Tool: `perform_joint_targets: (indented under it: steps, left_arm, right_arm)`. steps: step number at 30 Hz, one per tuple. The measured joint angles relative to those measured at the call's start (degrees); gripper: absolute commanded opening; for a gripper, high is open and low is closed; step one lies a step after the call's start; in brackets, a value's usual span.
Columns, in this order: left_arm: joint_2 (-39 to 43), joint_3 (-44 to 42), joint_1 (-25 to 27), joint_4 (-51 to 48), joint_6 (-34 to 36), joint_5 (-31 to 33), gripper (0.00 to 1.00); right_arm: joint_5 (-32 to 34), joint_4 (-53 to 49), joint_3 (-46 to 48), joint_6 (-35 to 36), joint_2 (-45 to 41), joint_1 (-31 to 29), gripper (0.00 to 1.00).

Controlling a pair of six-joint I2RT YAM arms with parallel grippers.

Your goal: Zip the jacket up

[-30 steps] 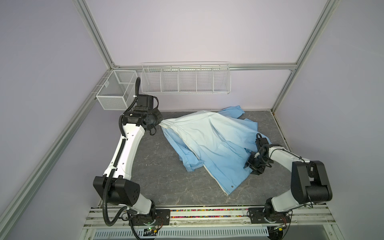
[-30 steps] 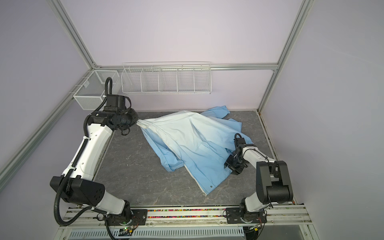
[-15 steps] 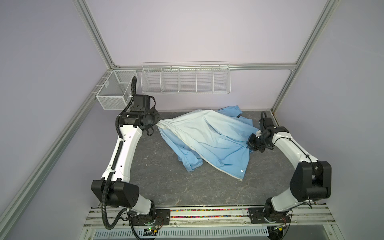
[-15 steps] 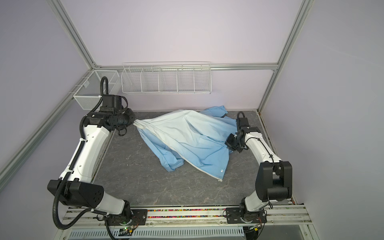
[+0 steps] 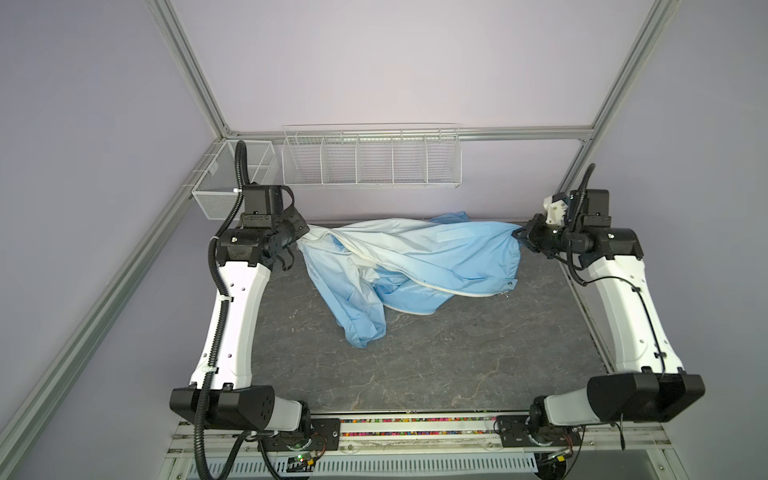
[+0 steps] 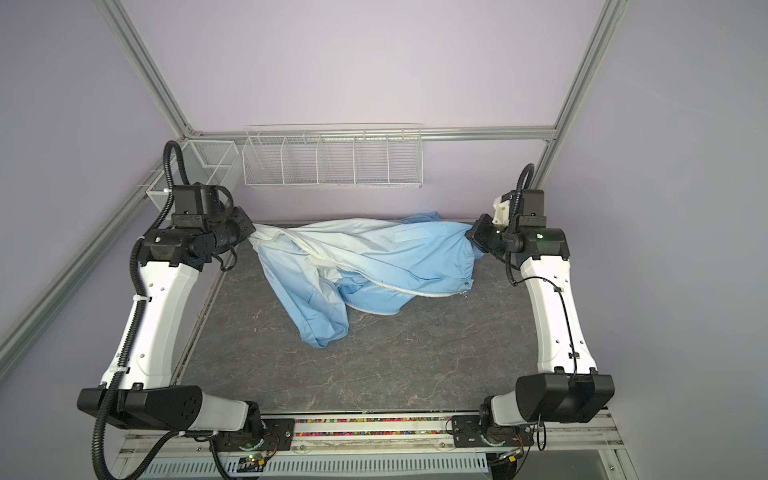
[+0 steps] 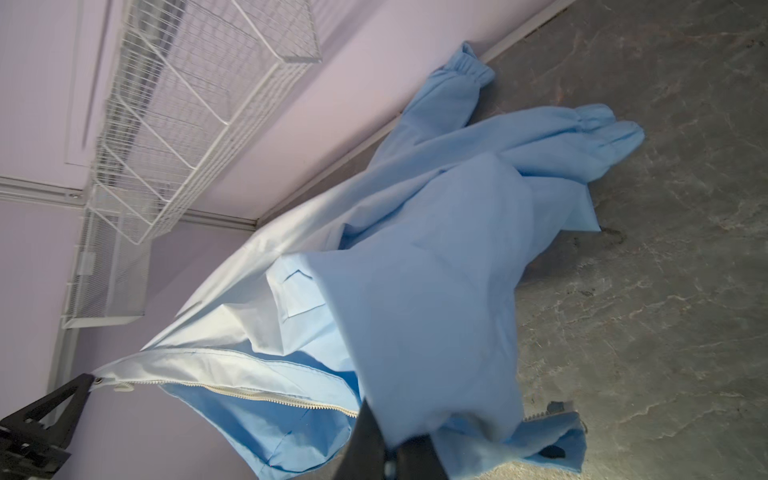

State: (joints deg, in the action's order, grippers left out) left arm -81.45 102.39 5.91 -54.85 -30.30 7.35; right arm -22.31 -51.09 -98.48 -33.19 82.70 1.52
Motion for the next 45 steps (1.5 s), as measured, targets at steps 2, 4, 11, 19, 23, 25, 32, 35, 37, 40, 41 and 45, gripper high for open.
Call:
perform_joint_targets:
  steps: [2, 4, 11, 19, 23, 25, 32, 35, 37, 40, 41, 45]
  left_arm:
    - [1.11, 0.55, -0.28, 0.07, 0.09, 1.60, 0.00]
    - [2.08, 1.25, -0.61, -0.02, 0.22, 3.17, 0.00]
    - [3.93, 8.33, -0.94, -0.26, 1.22, 8.57, 0.00]
    - [5.33, 14.82, -1.03, -0.17, 1.92, 12.11, 0.00]
    - [5.77, 12.15, -1.05, 0.26, 1.60, 12.33, 0.00]
    - [6.19, 7.21, -1.09, 1.16, 0.76, 11.89, 0.00]
    - [2.89, -5.55, -0.04, 2.97, -1.64, 8.59, 0.00]
    - [0.07, -6.80, 1.62, 4.11, -2.25, 7.74, 0.00]
    - [-2.38, -6.84, 2.95, 5.22, -2.62, 7.39, 0.00]
    - [-5.84, -7.17, 4.55, 7.13, -3.63, 6.29, 0.00]
    - [-6.82, -7.39, 4.94, 7.61, -4.00, 6.03, 0.00]
    - [-8.35, -10.49, 5.75, 9.16, -5.75, 4.04, 0.00]
  right_arm:
    - [-2.69, 0.96, -2.16, -0.22, -0.35, 1.36, 0.07]
    - [-5.01, 1.66, -4.42, -0.85, -0.61, 2.60, 0.07]
    - [-14.05, 9.11, -11.45, -6.47, -1.66, 6.75, 0.07]
    - [-21.09, 19.17, -14.36, -16.35, -1.57, 9.16, 0.07]
    - [-21.97, 19.43, -12.37, -17.40, -1.25, 9.27, 0.07]
    - [-21.62, 18.49, -10.21, -16.90, -0.83, 9.29, 0.07]
    - [-17.51, 14.08, -3.02, -12.31, 4.79, 9.27, 0.07]
    - [-14.88, 12.92, -1.68, -10.23, 8.61, 9.25, 0.07]
    - [-12.68, 12.48, -1.70, -8.90, 12.09, 9.18, 0.07]
    - [-9.53, 10.05, -3.65, -6.97, 17.84, 9.16, 0.07]
    - [-8.48, 9.01, -4.83, -6.34, 19.69, 9.16, 0.07]
    - [-5.31, 4.63, -10.73, -3.72, 28.44, 9.27, 0.07]
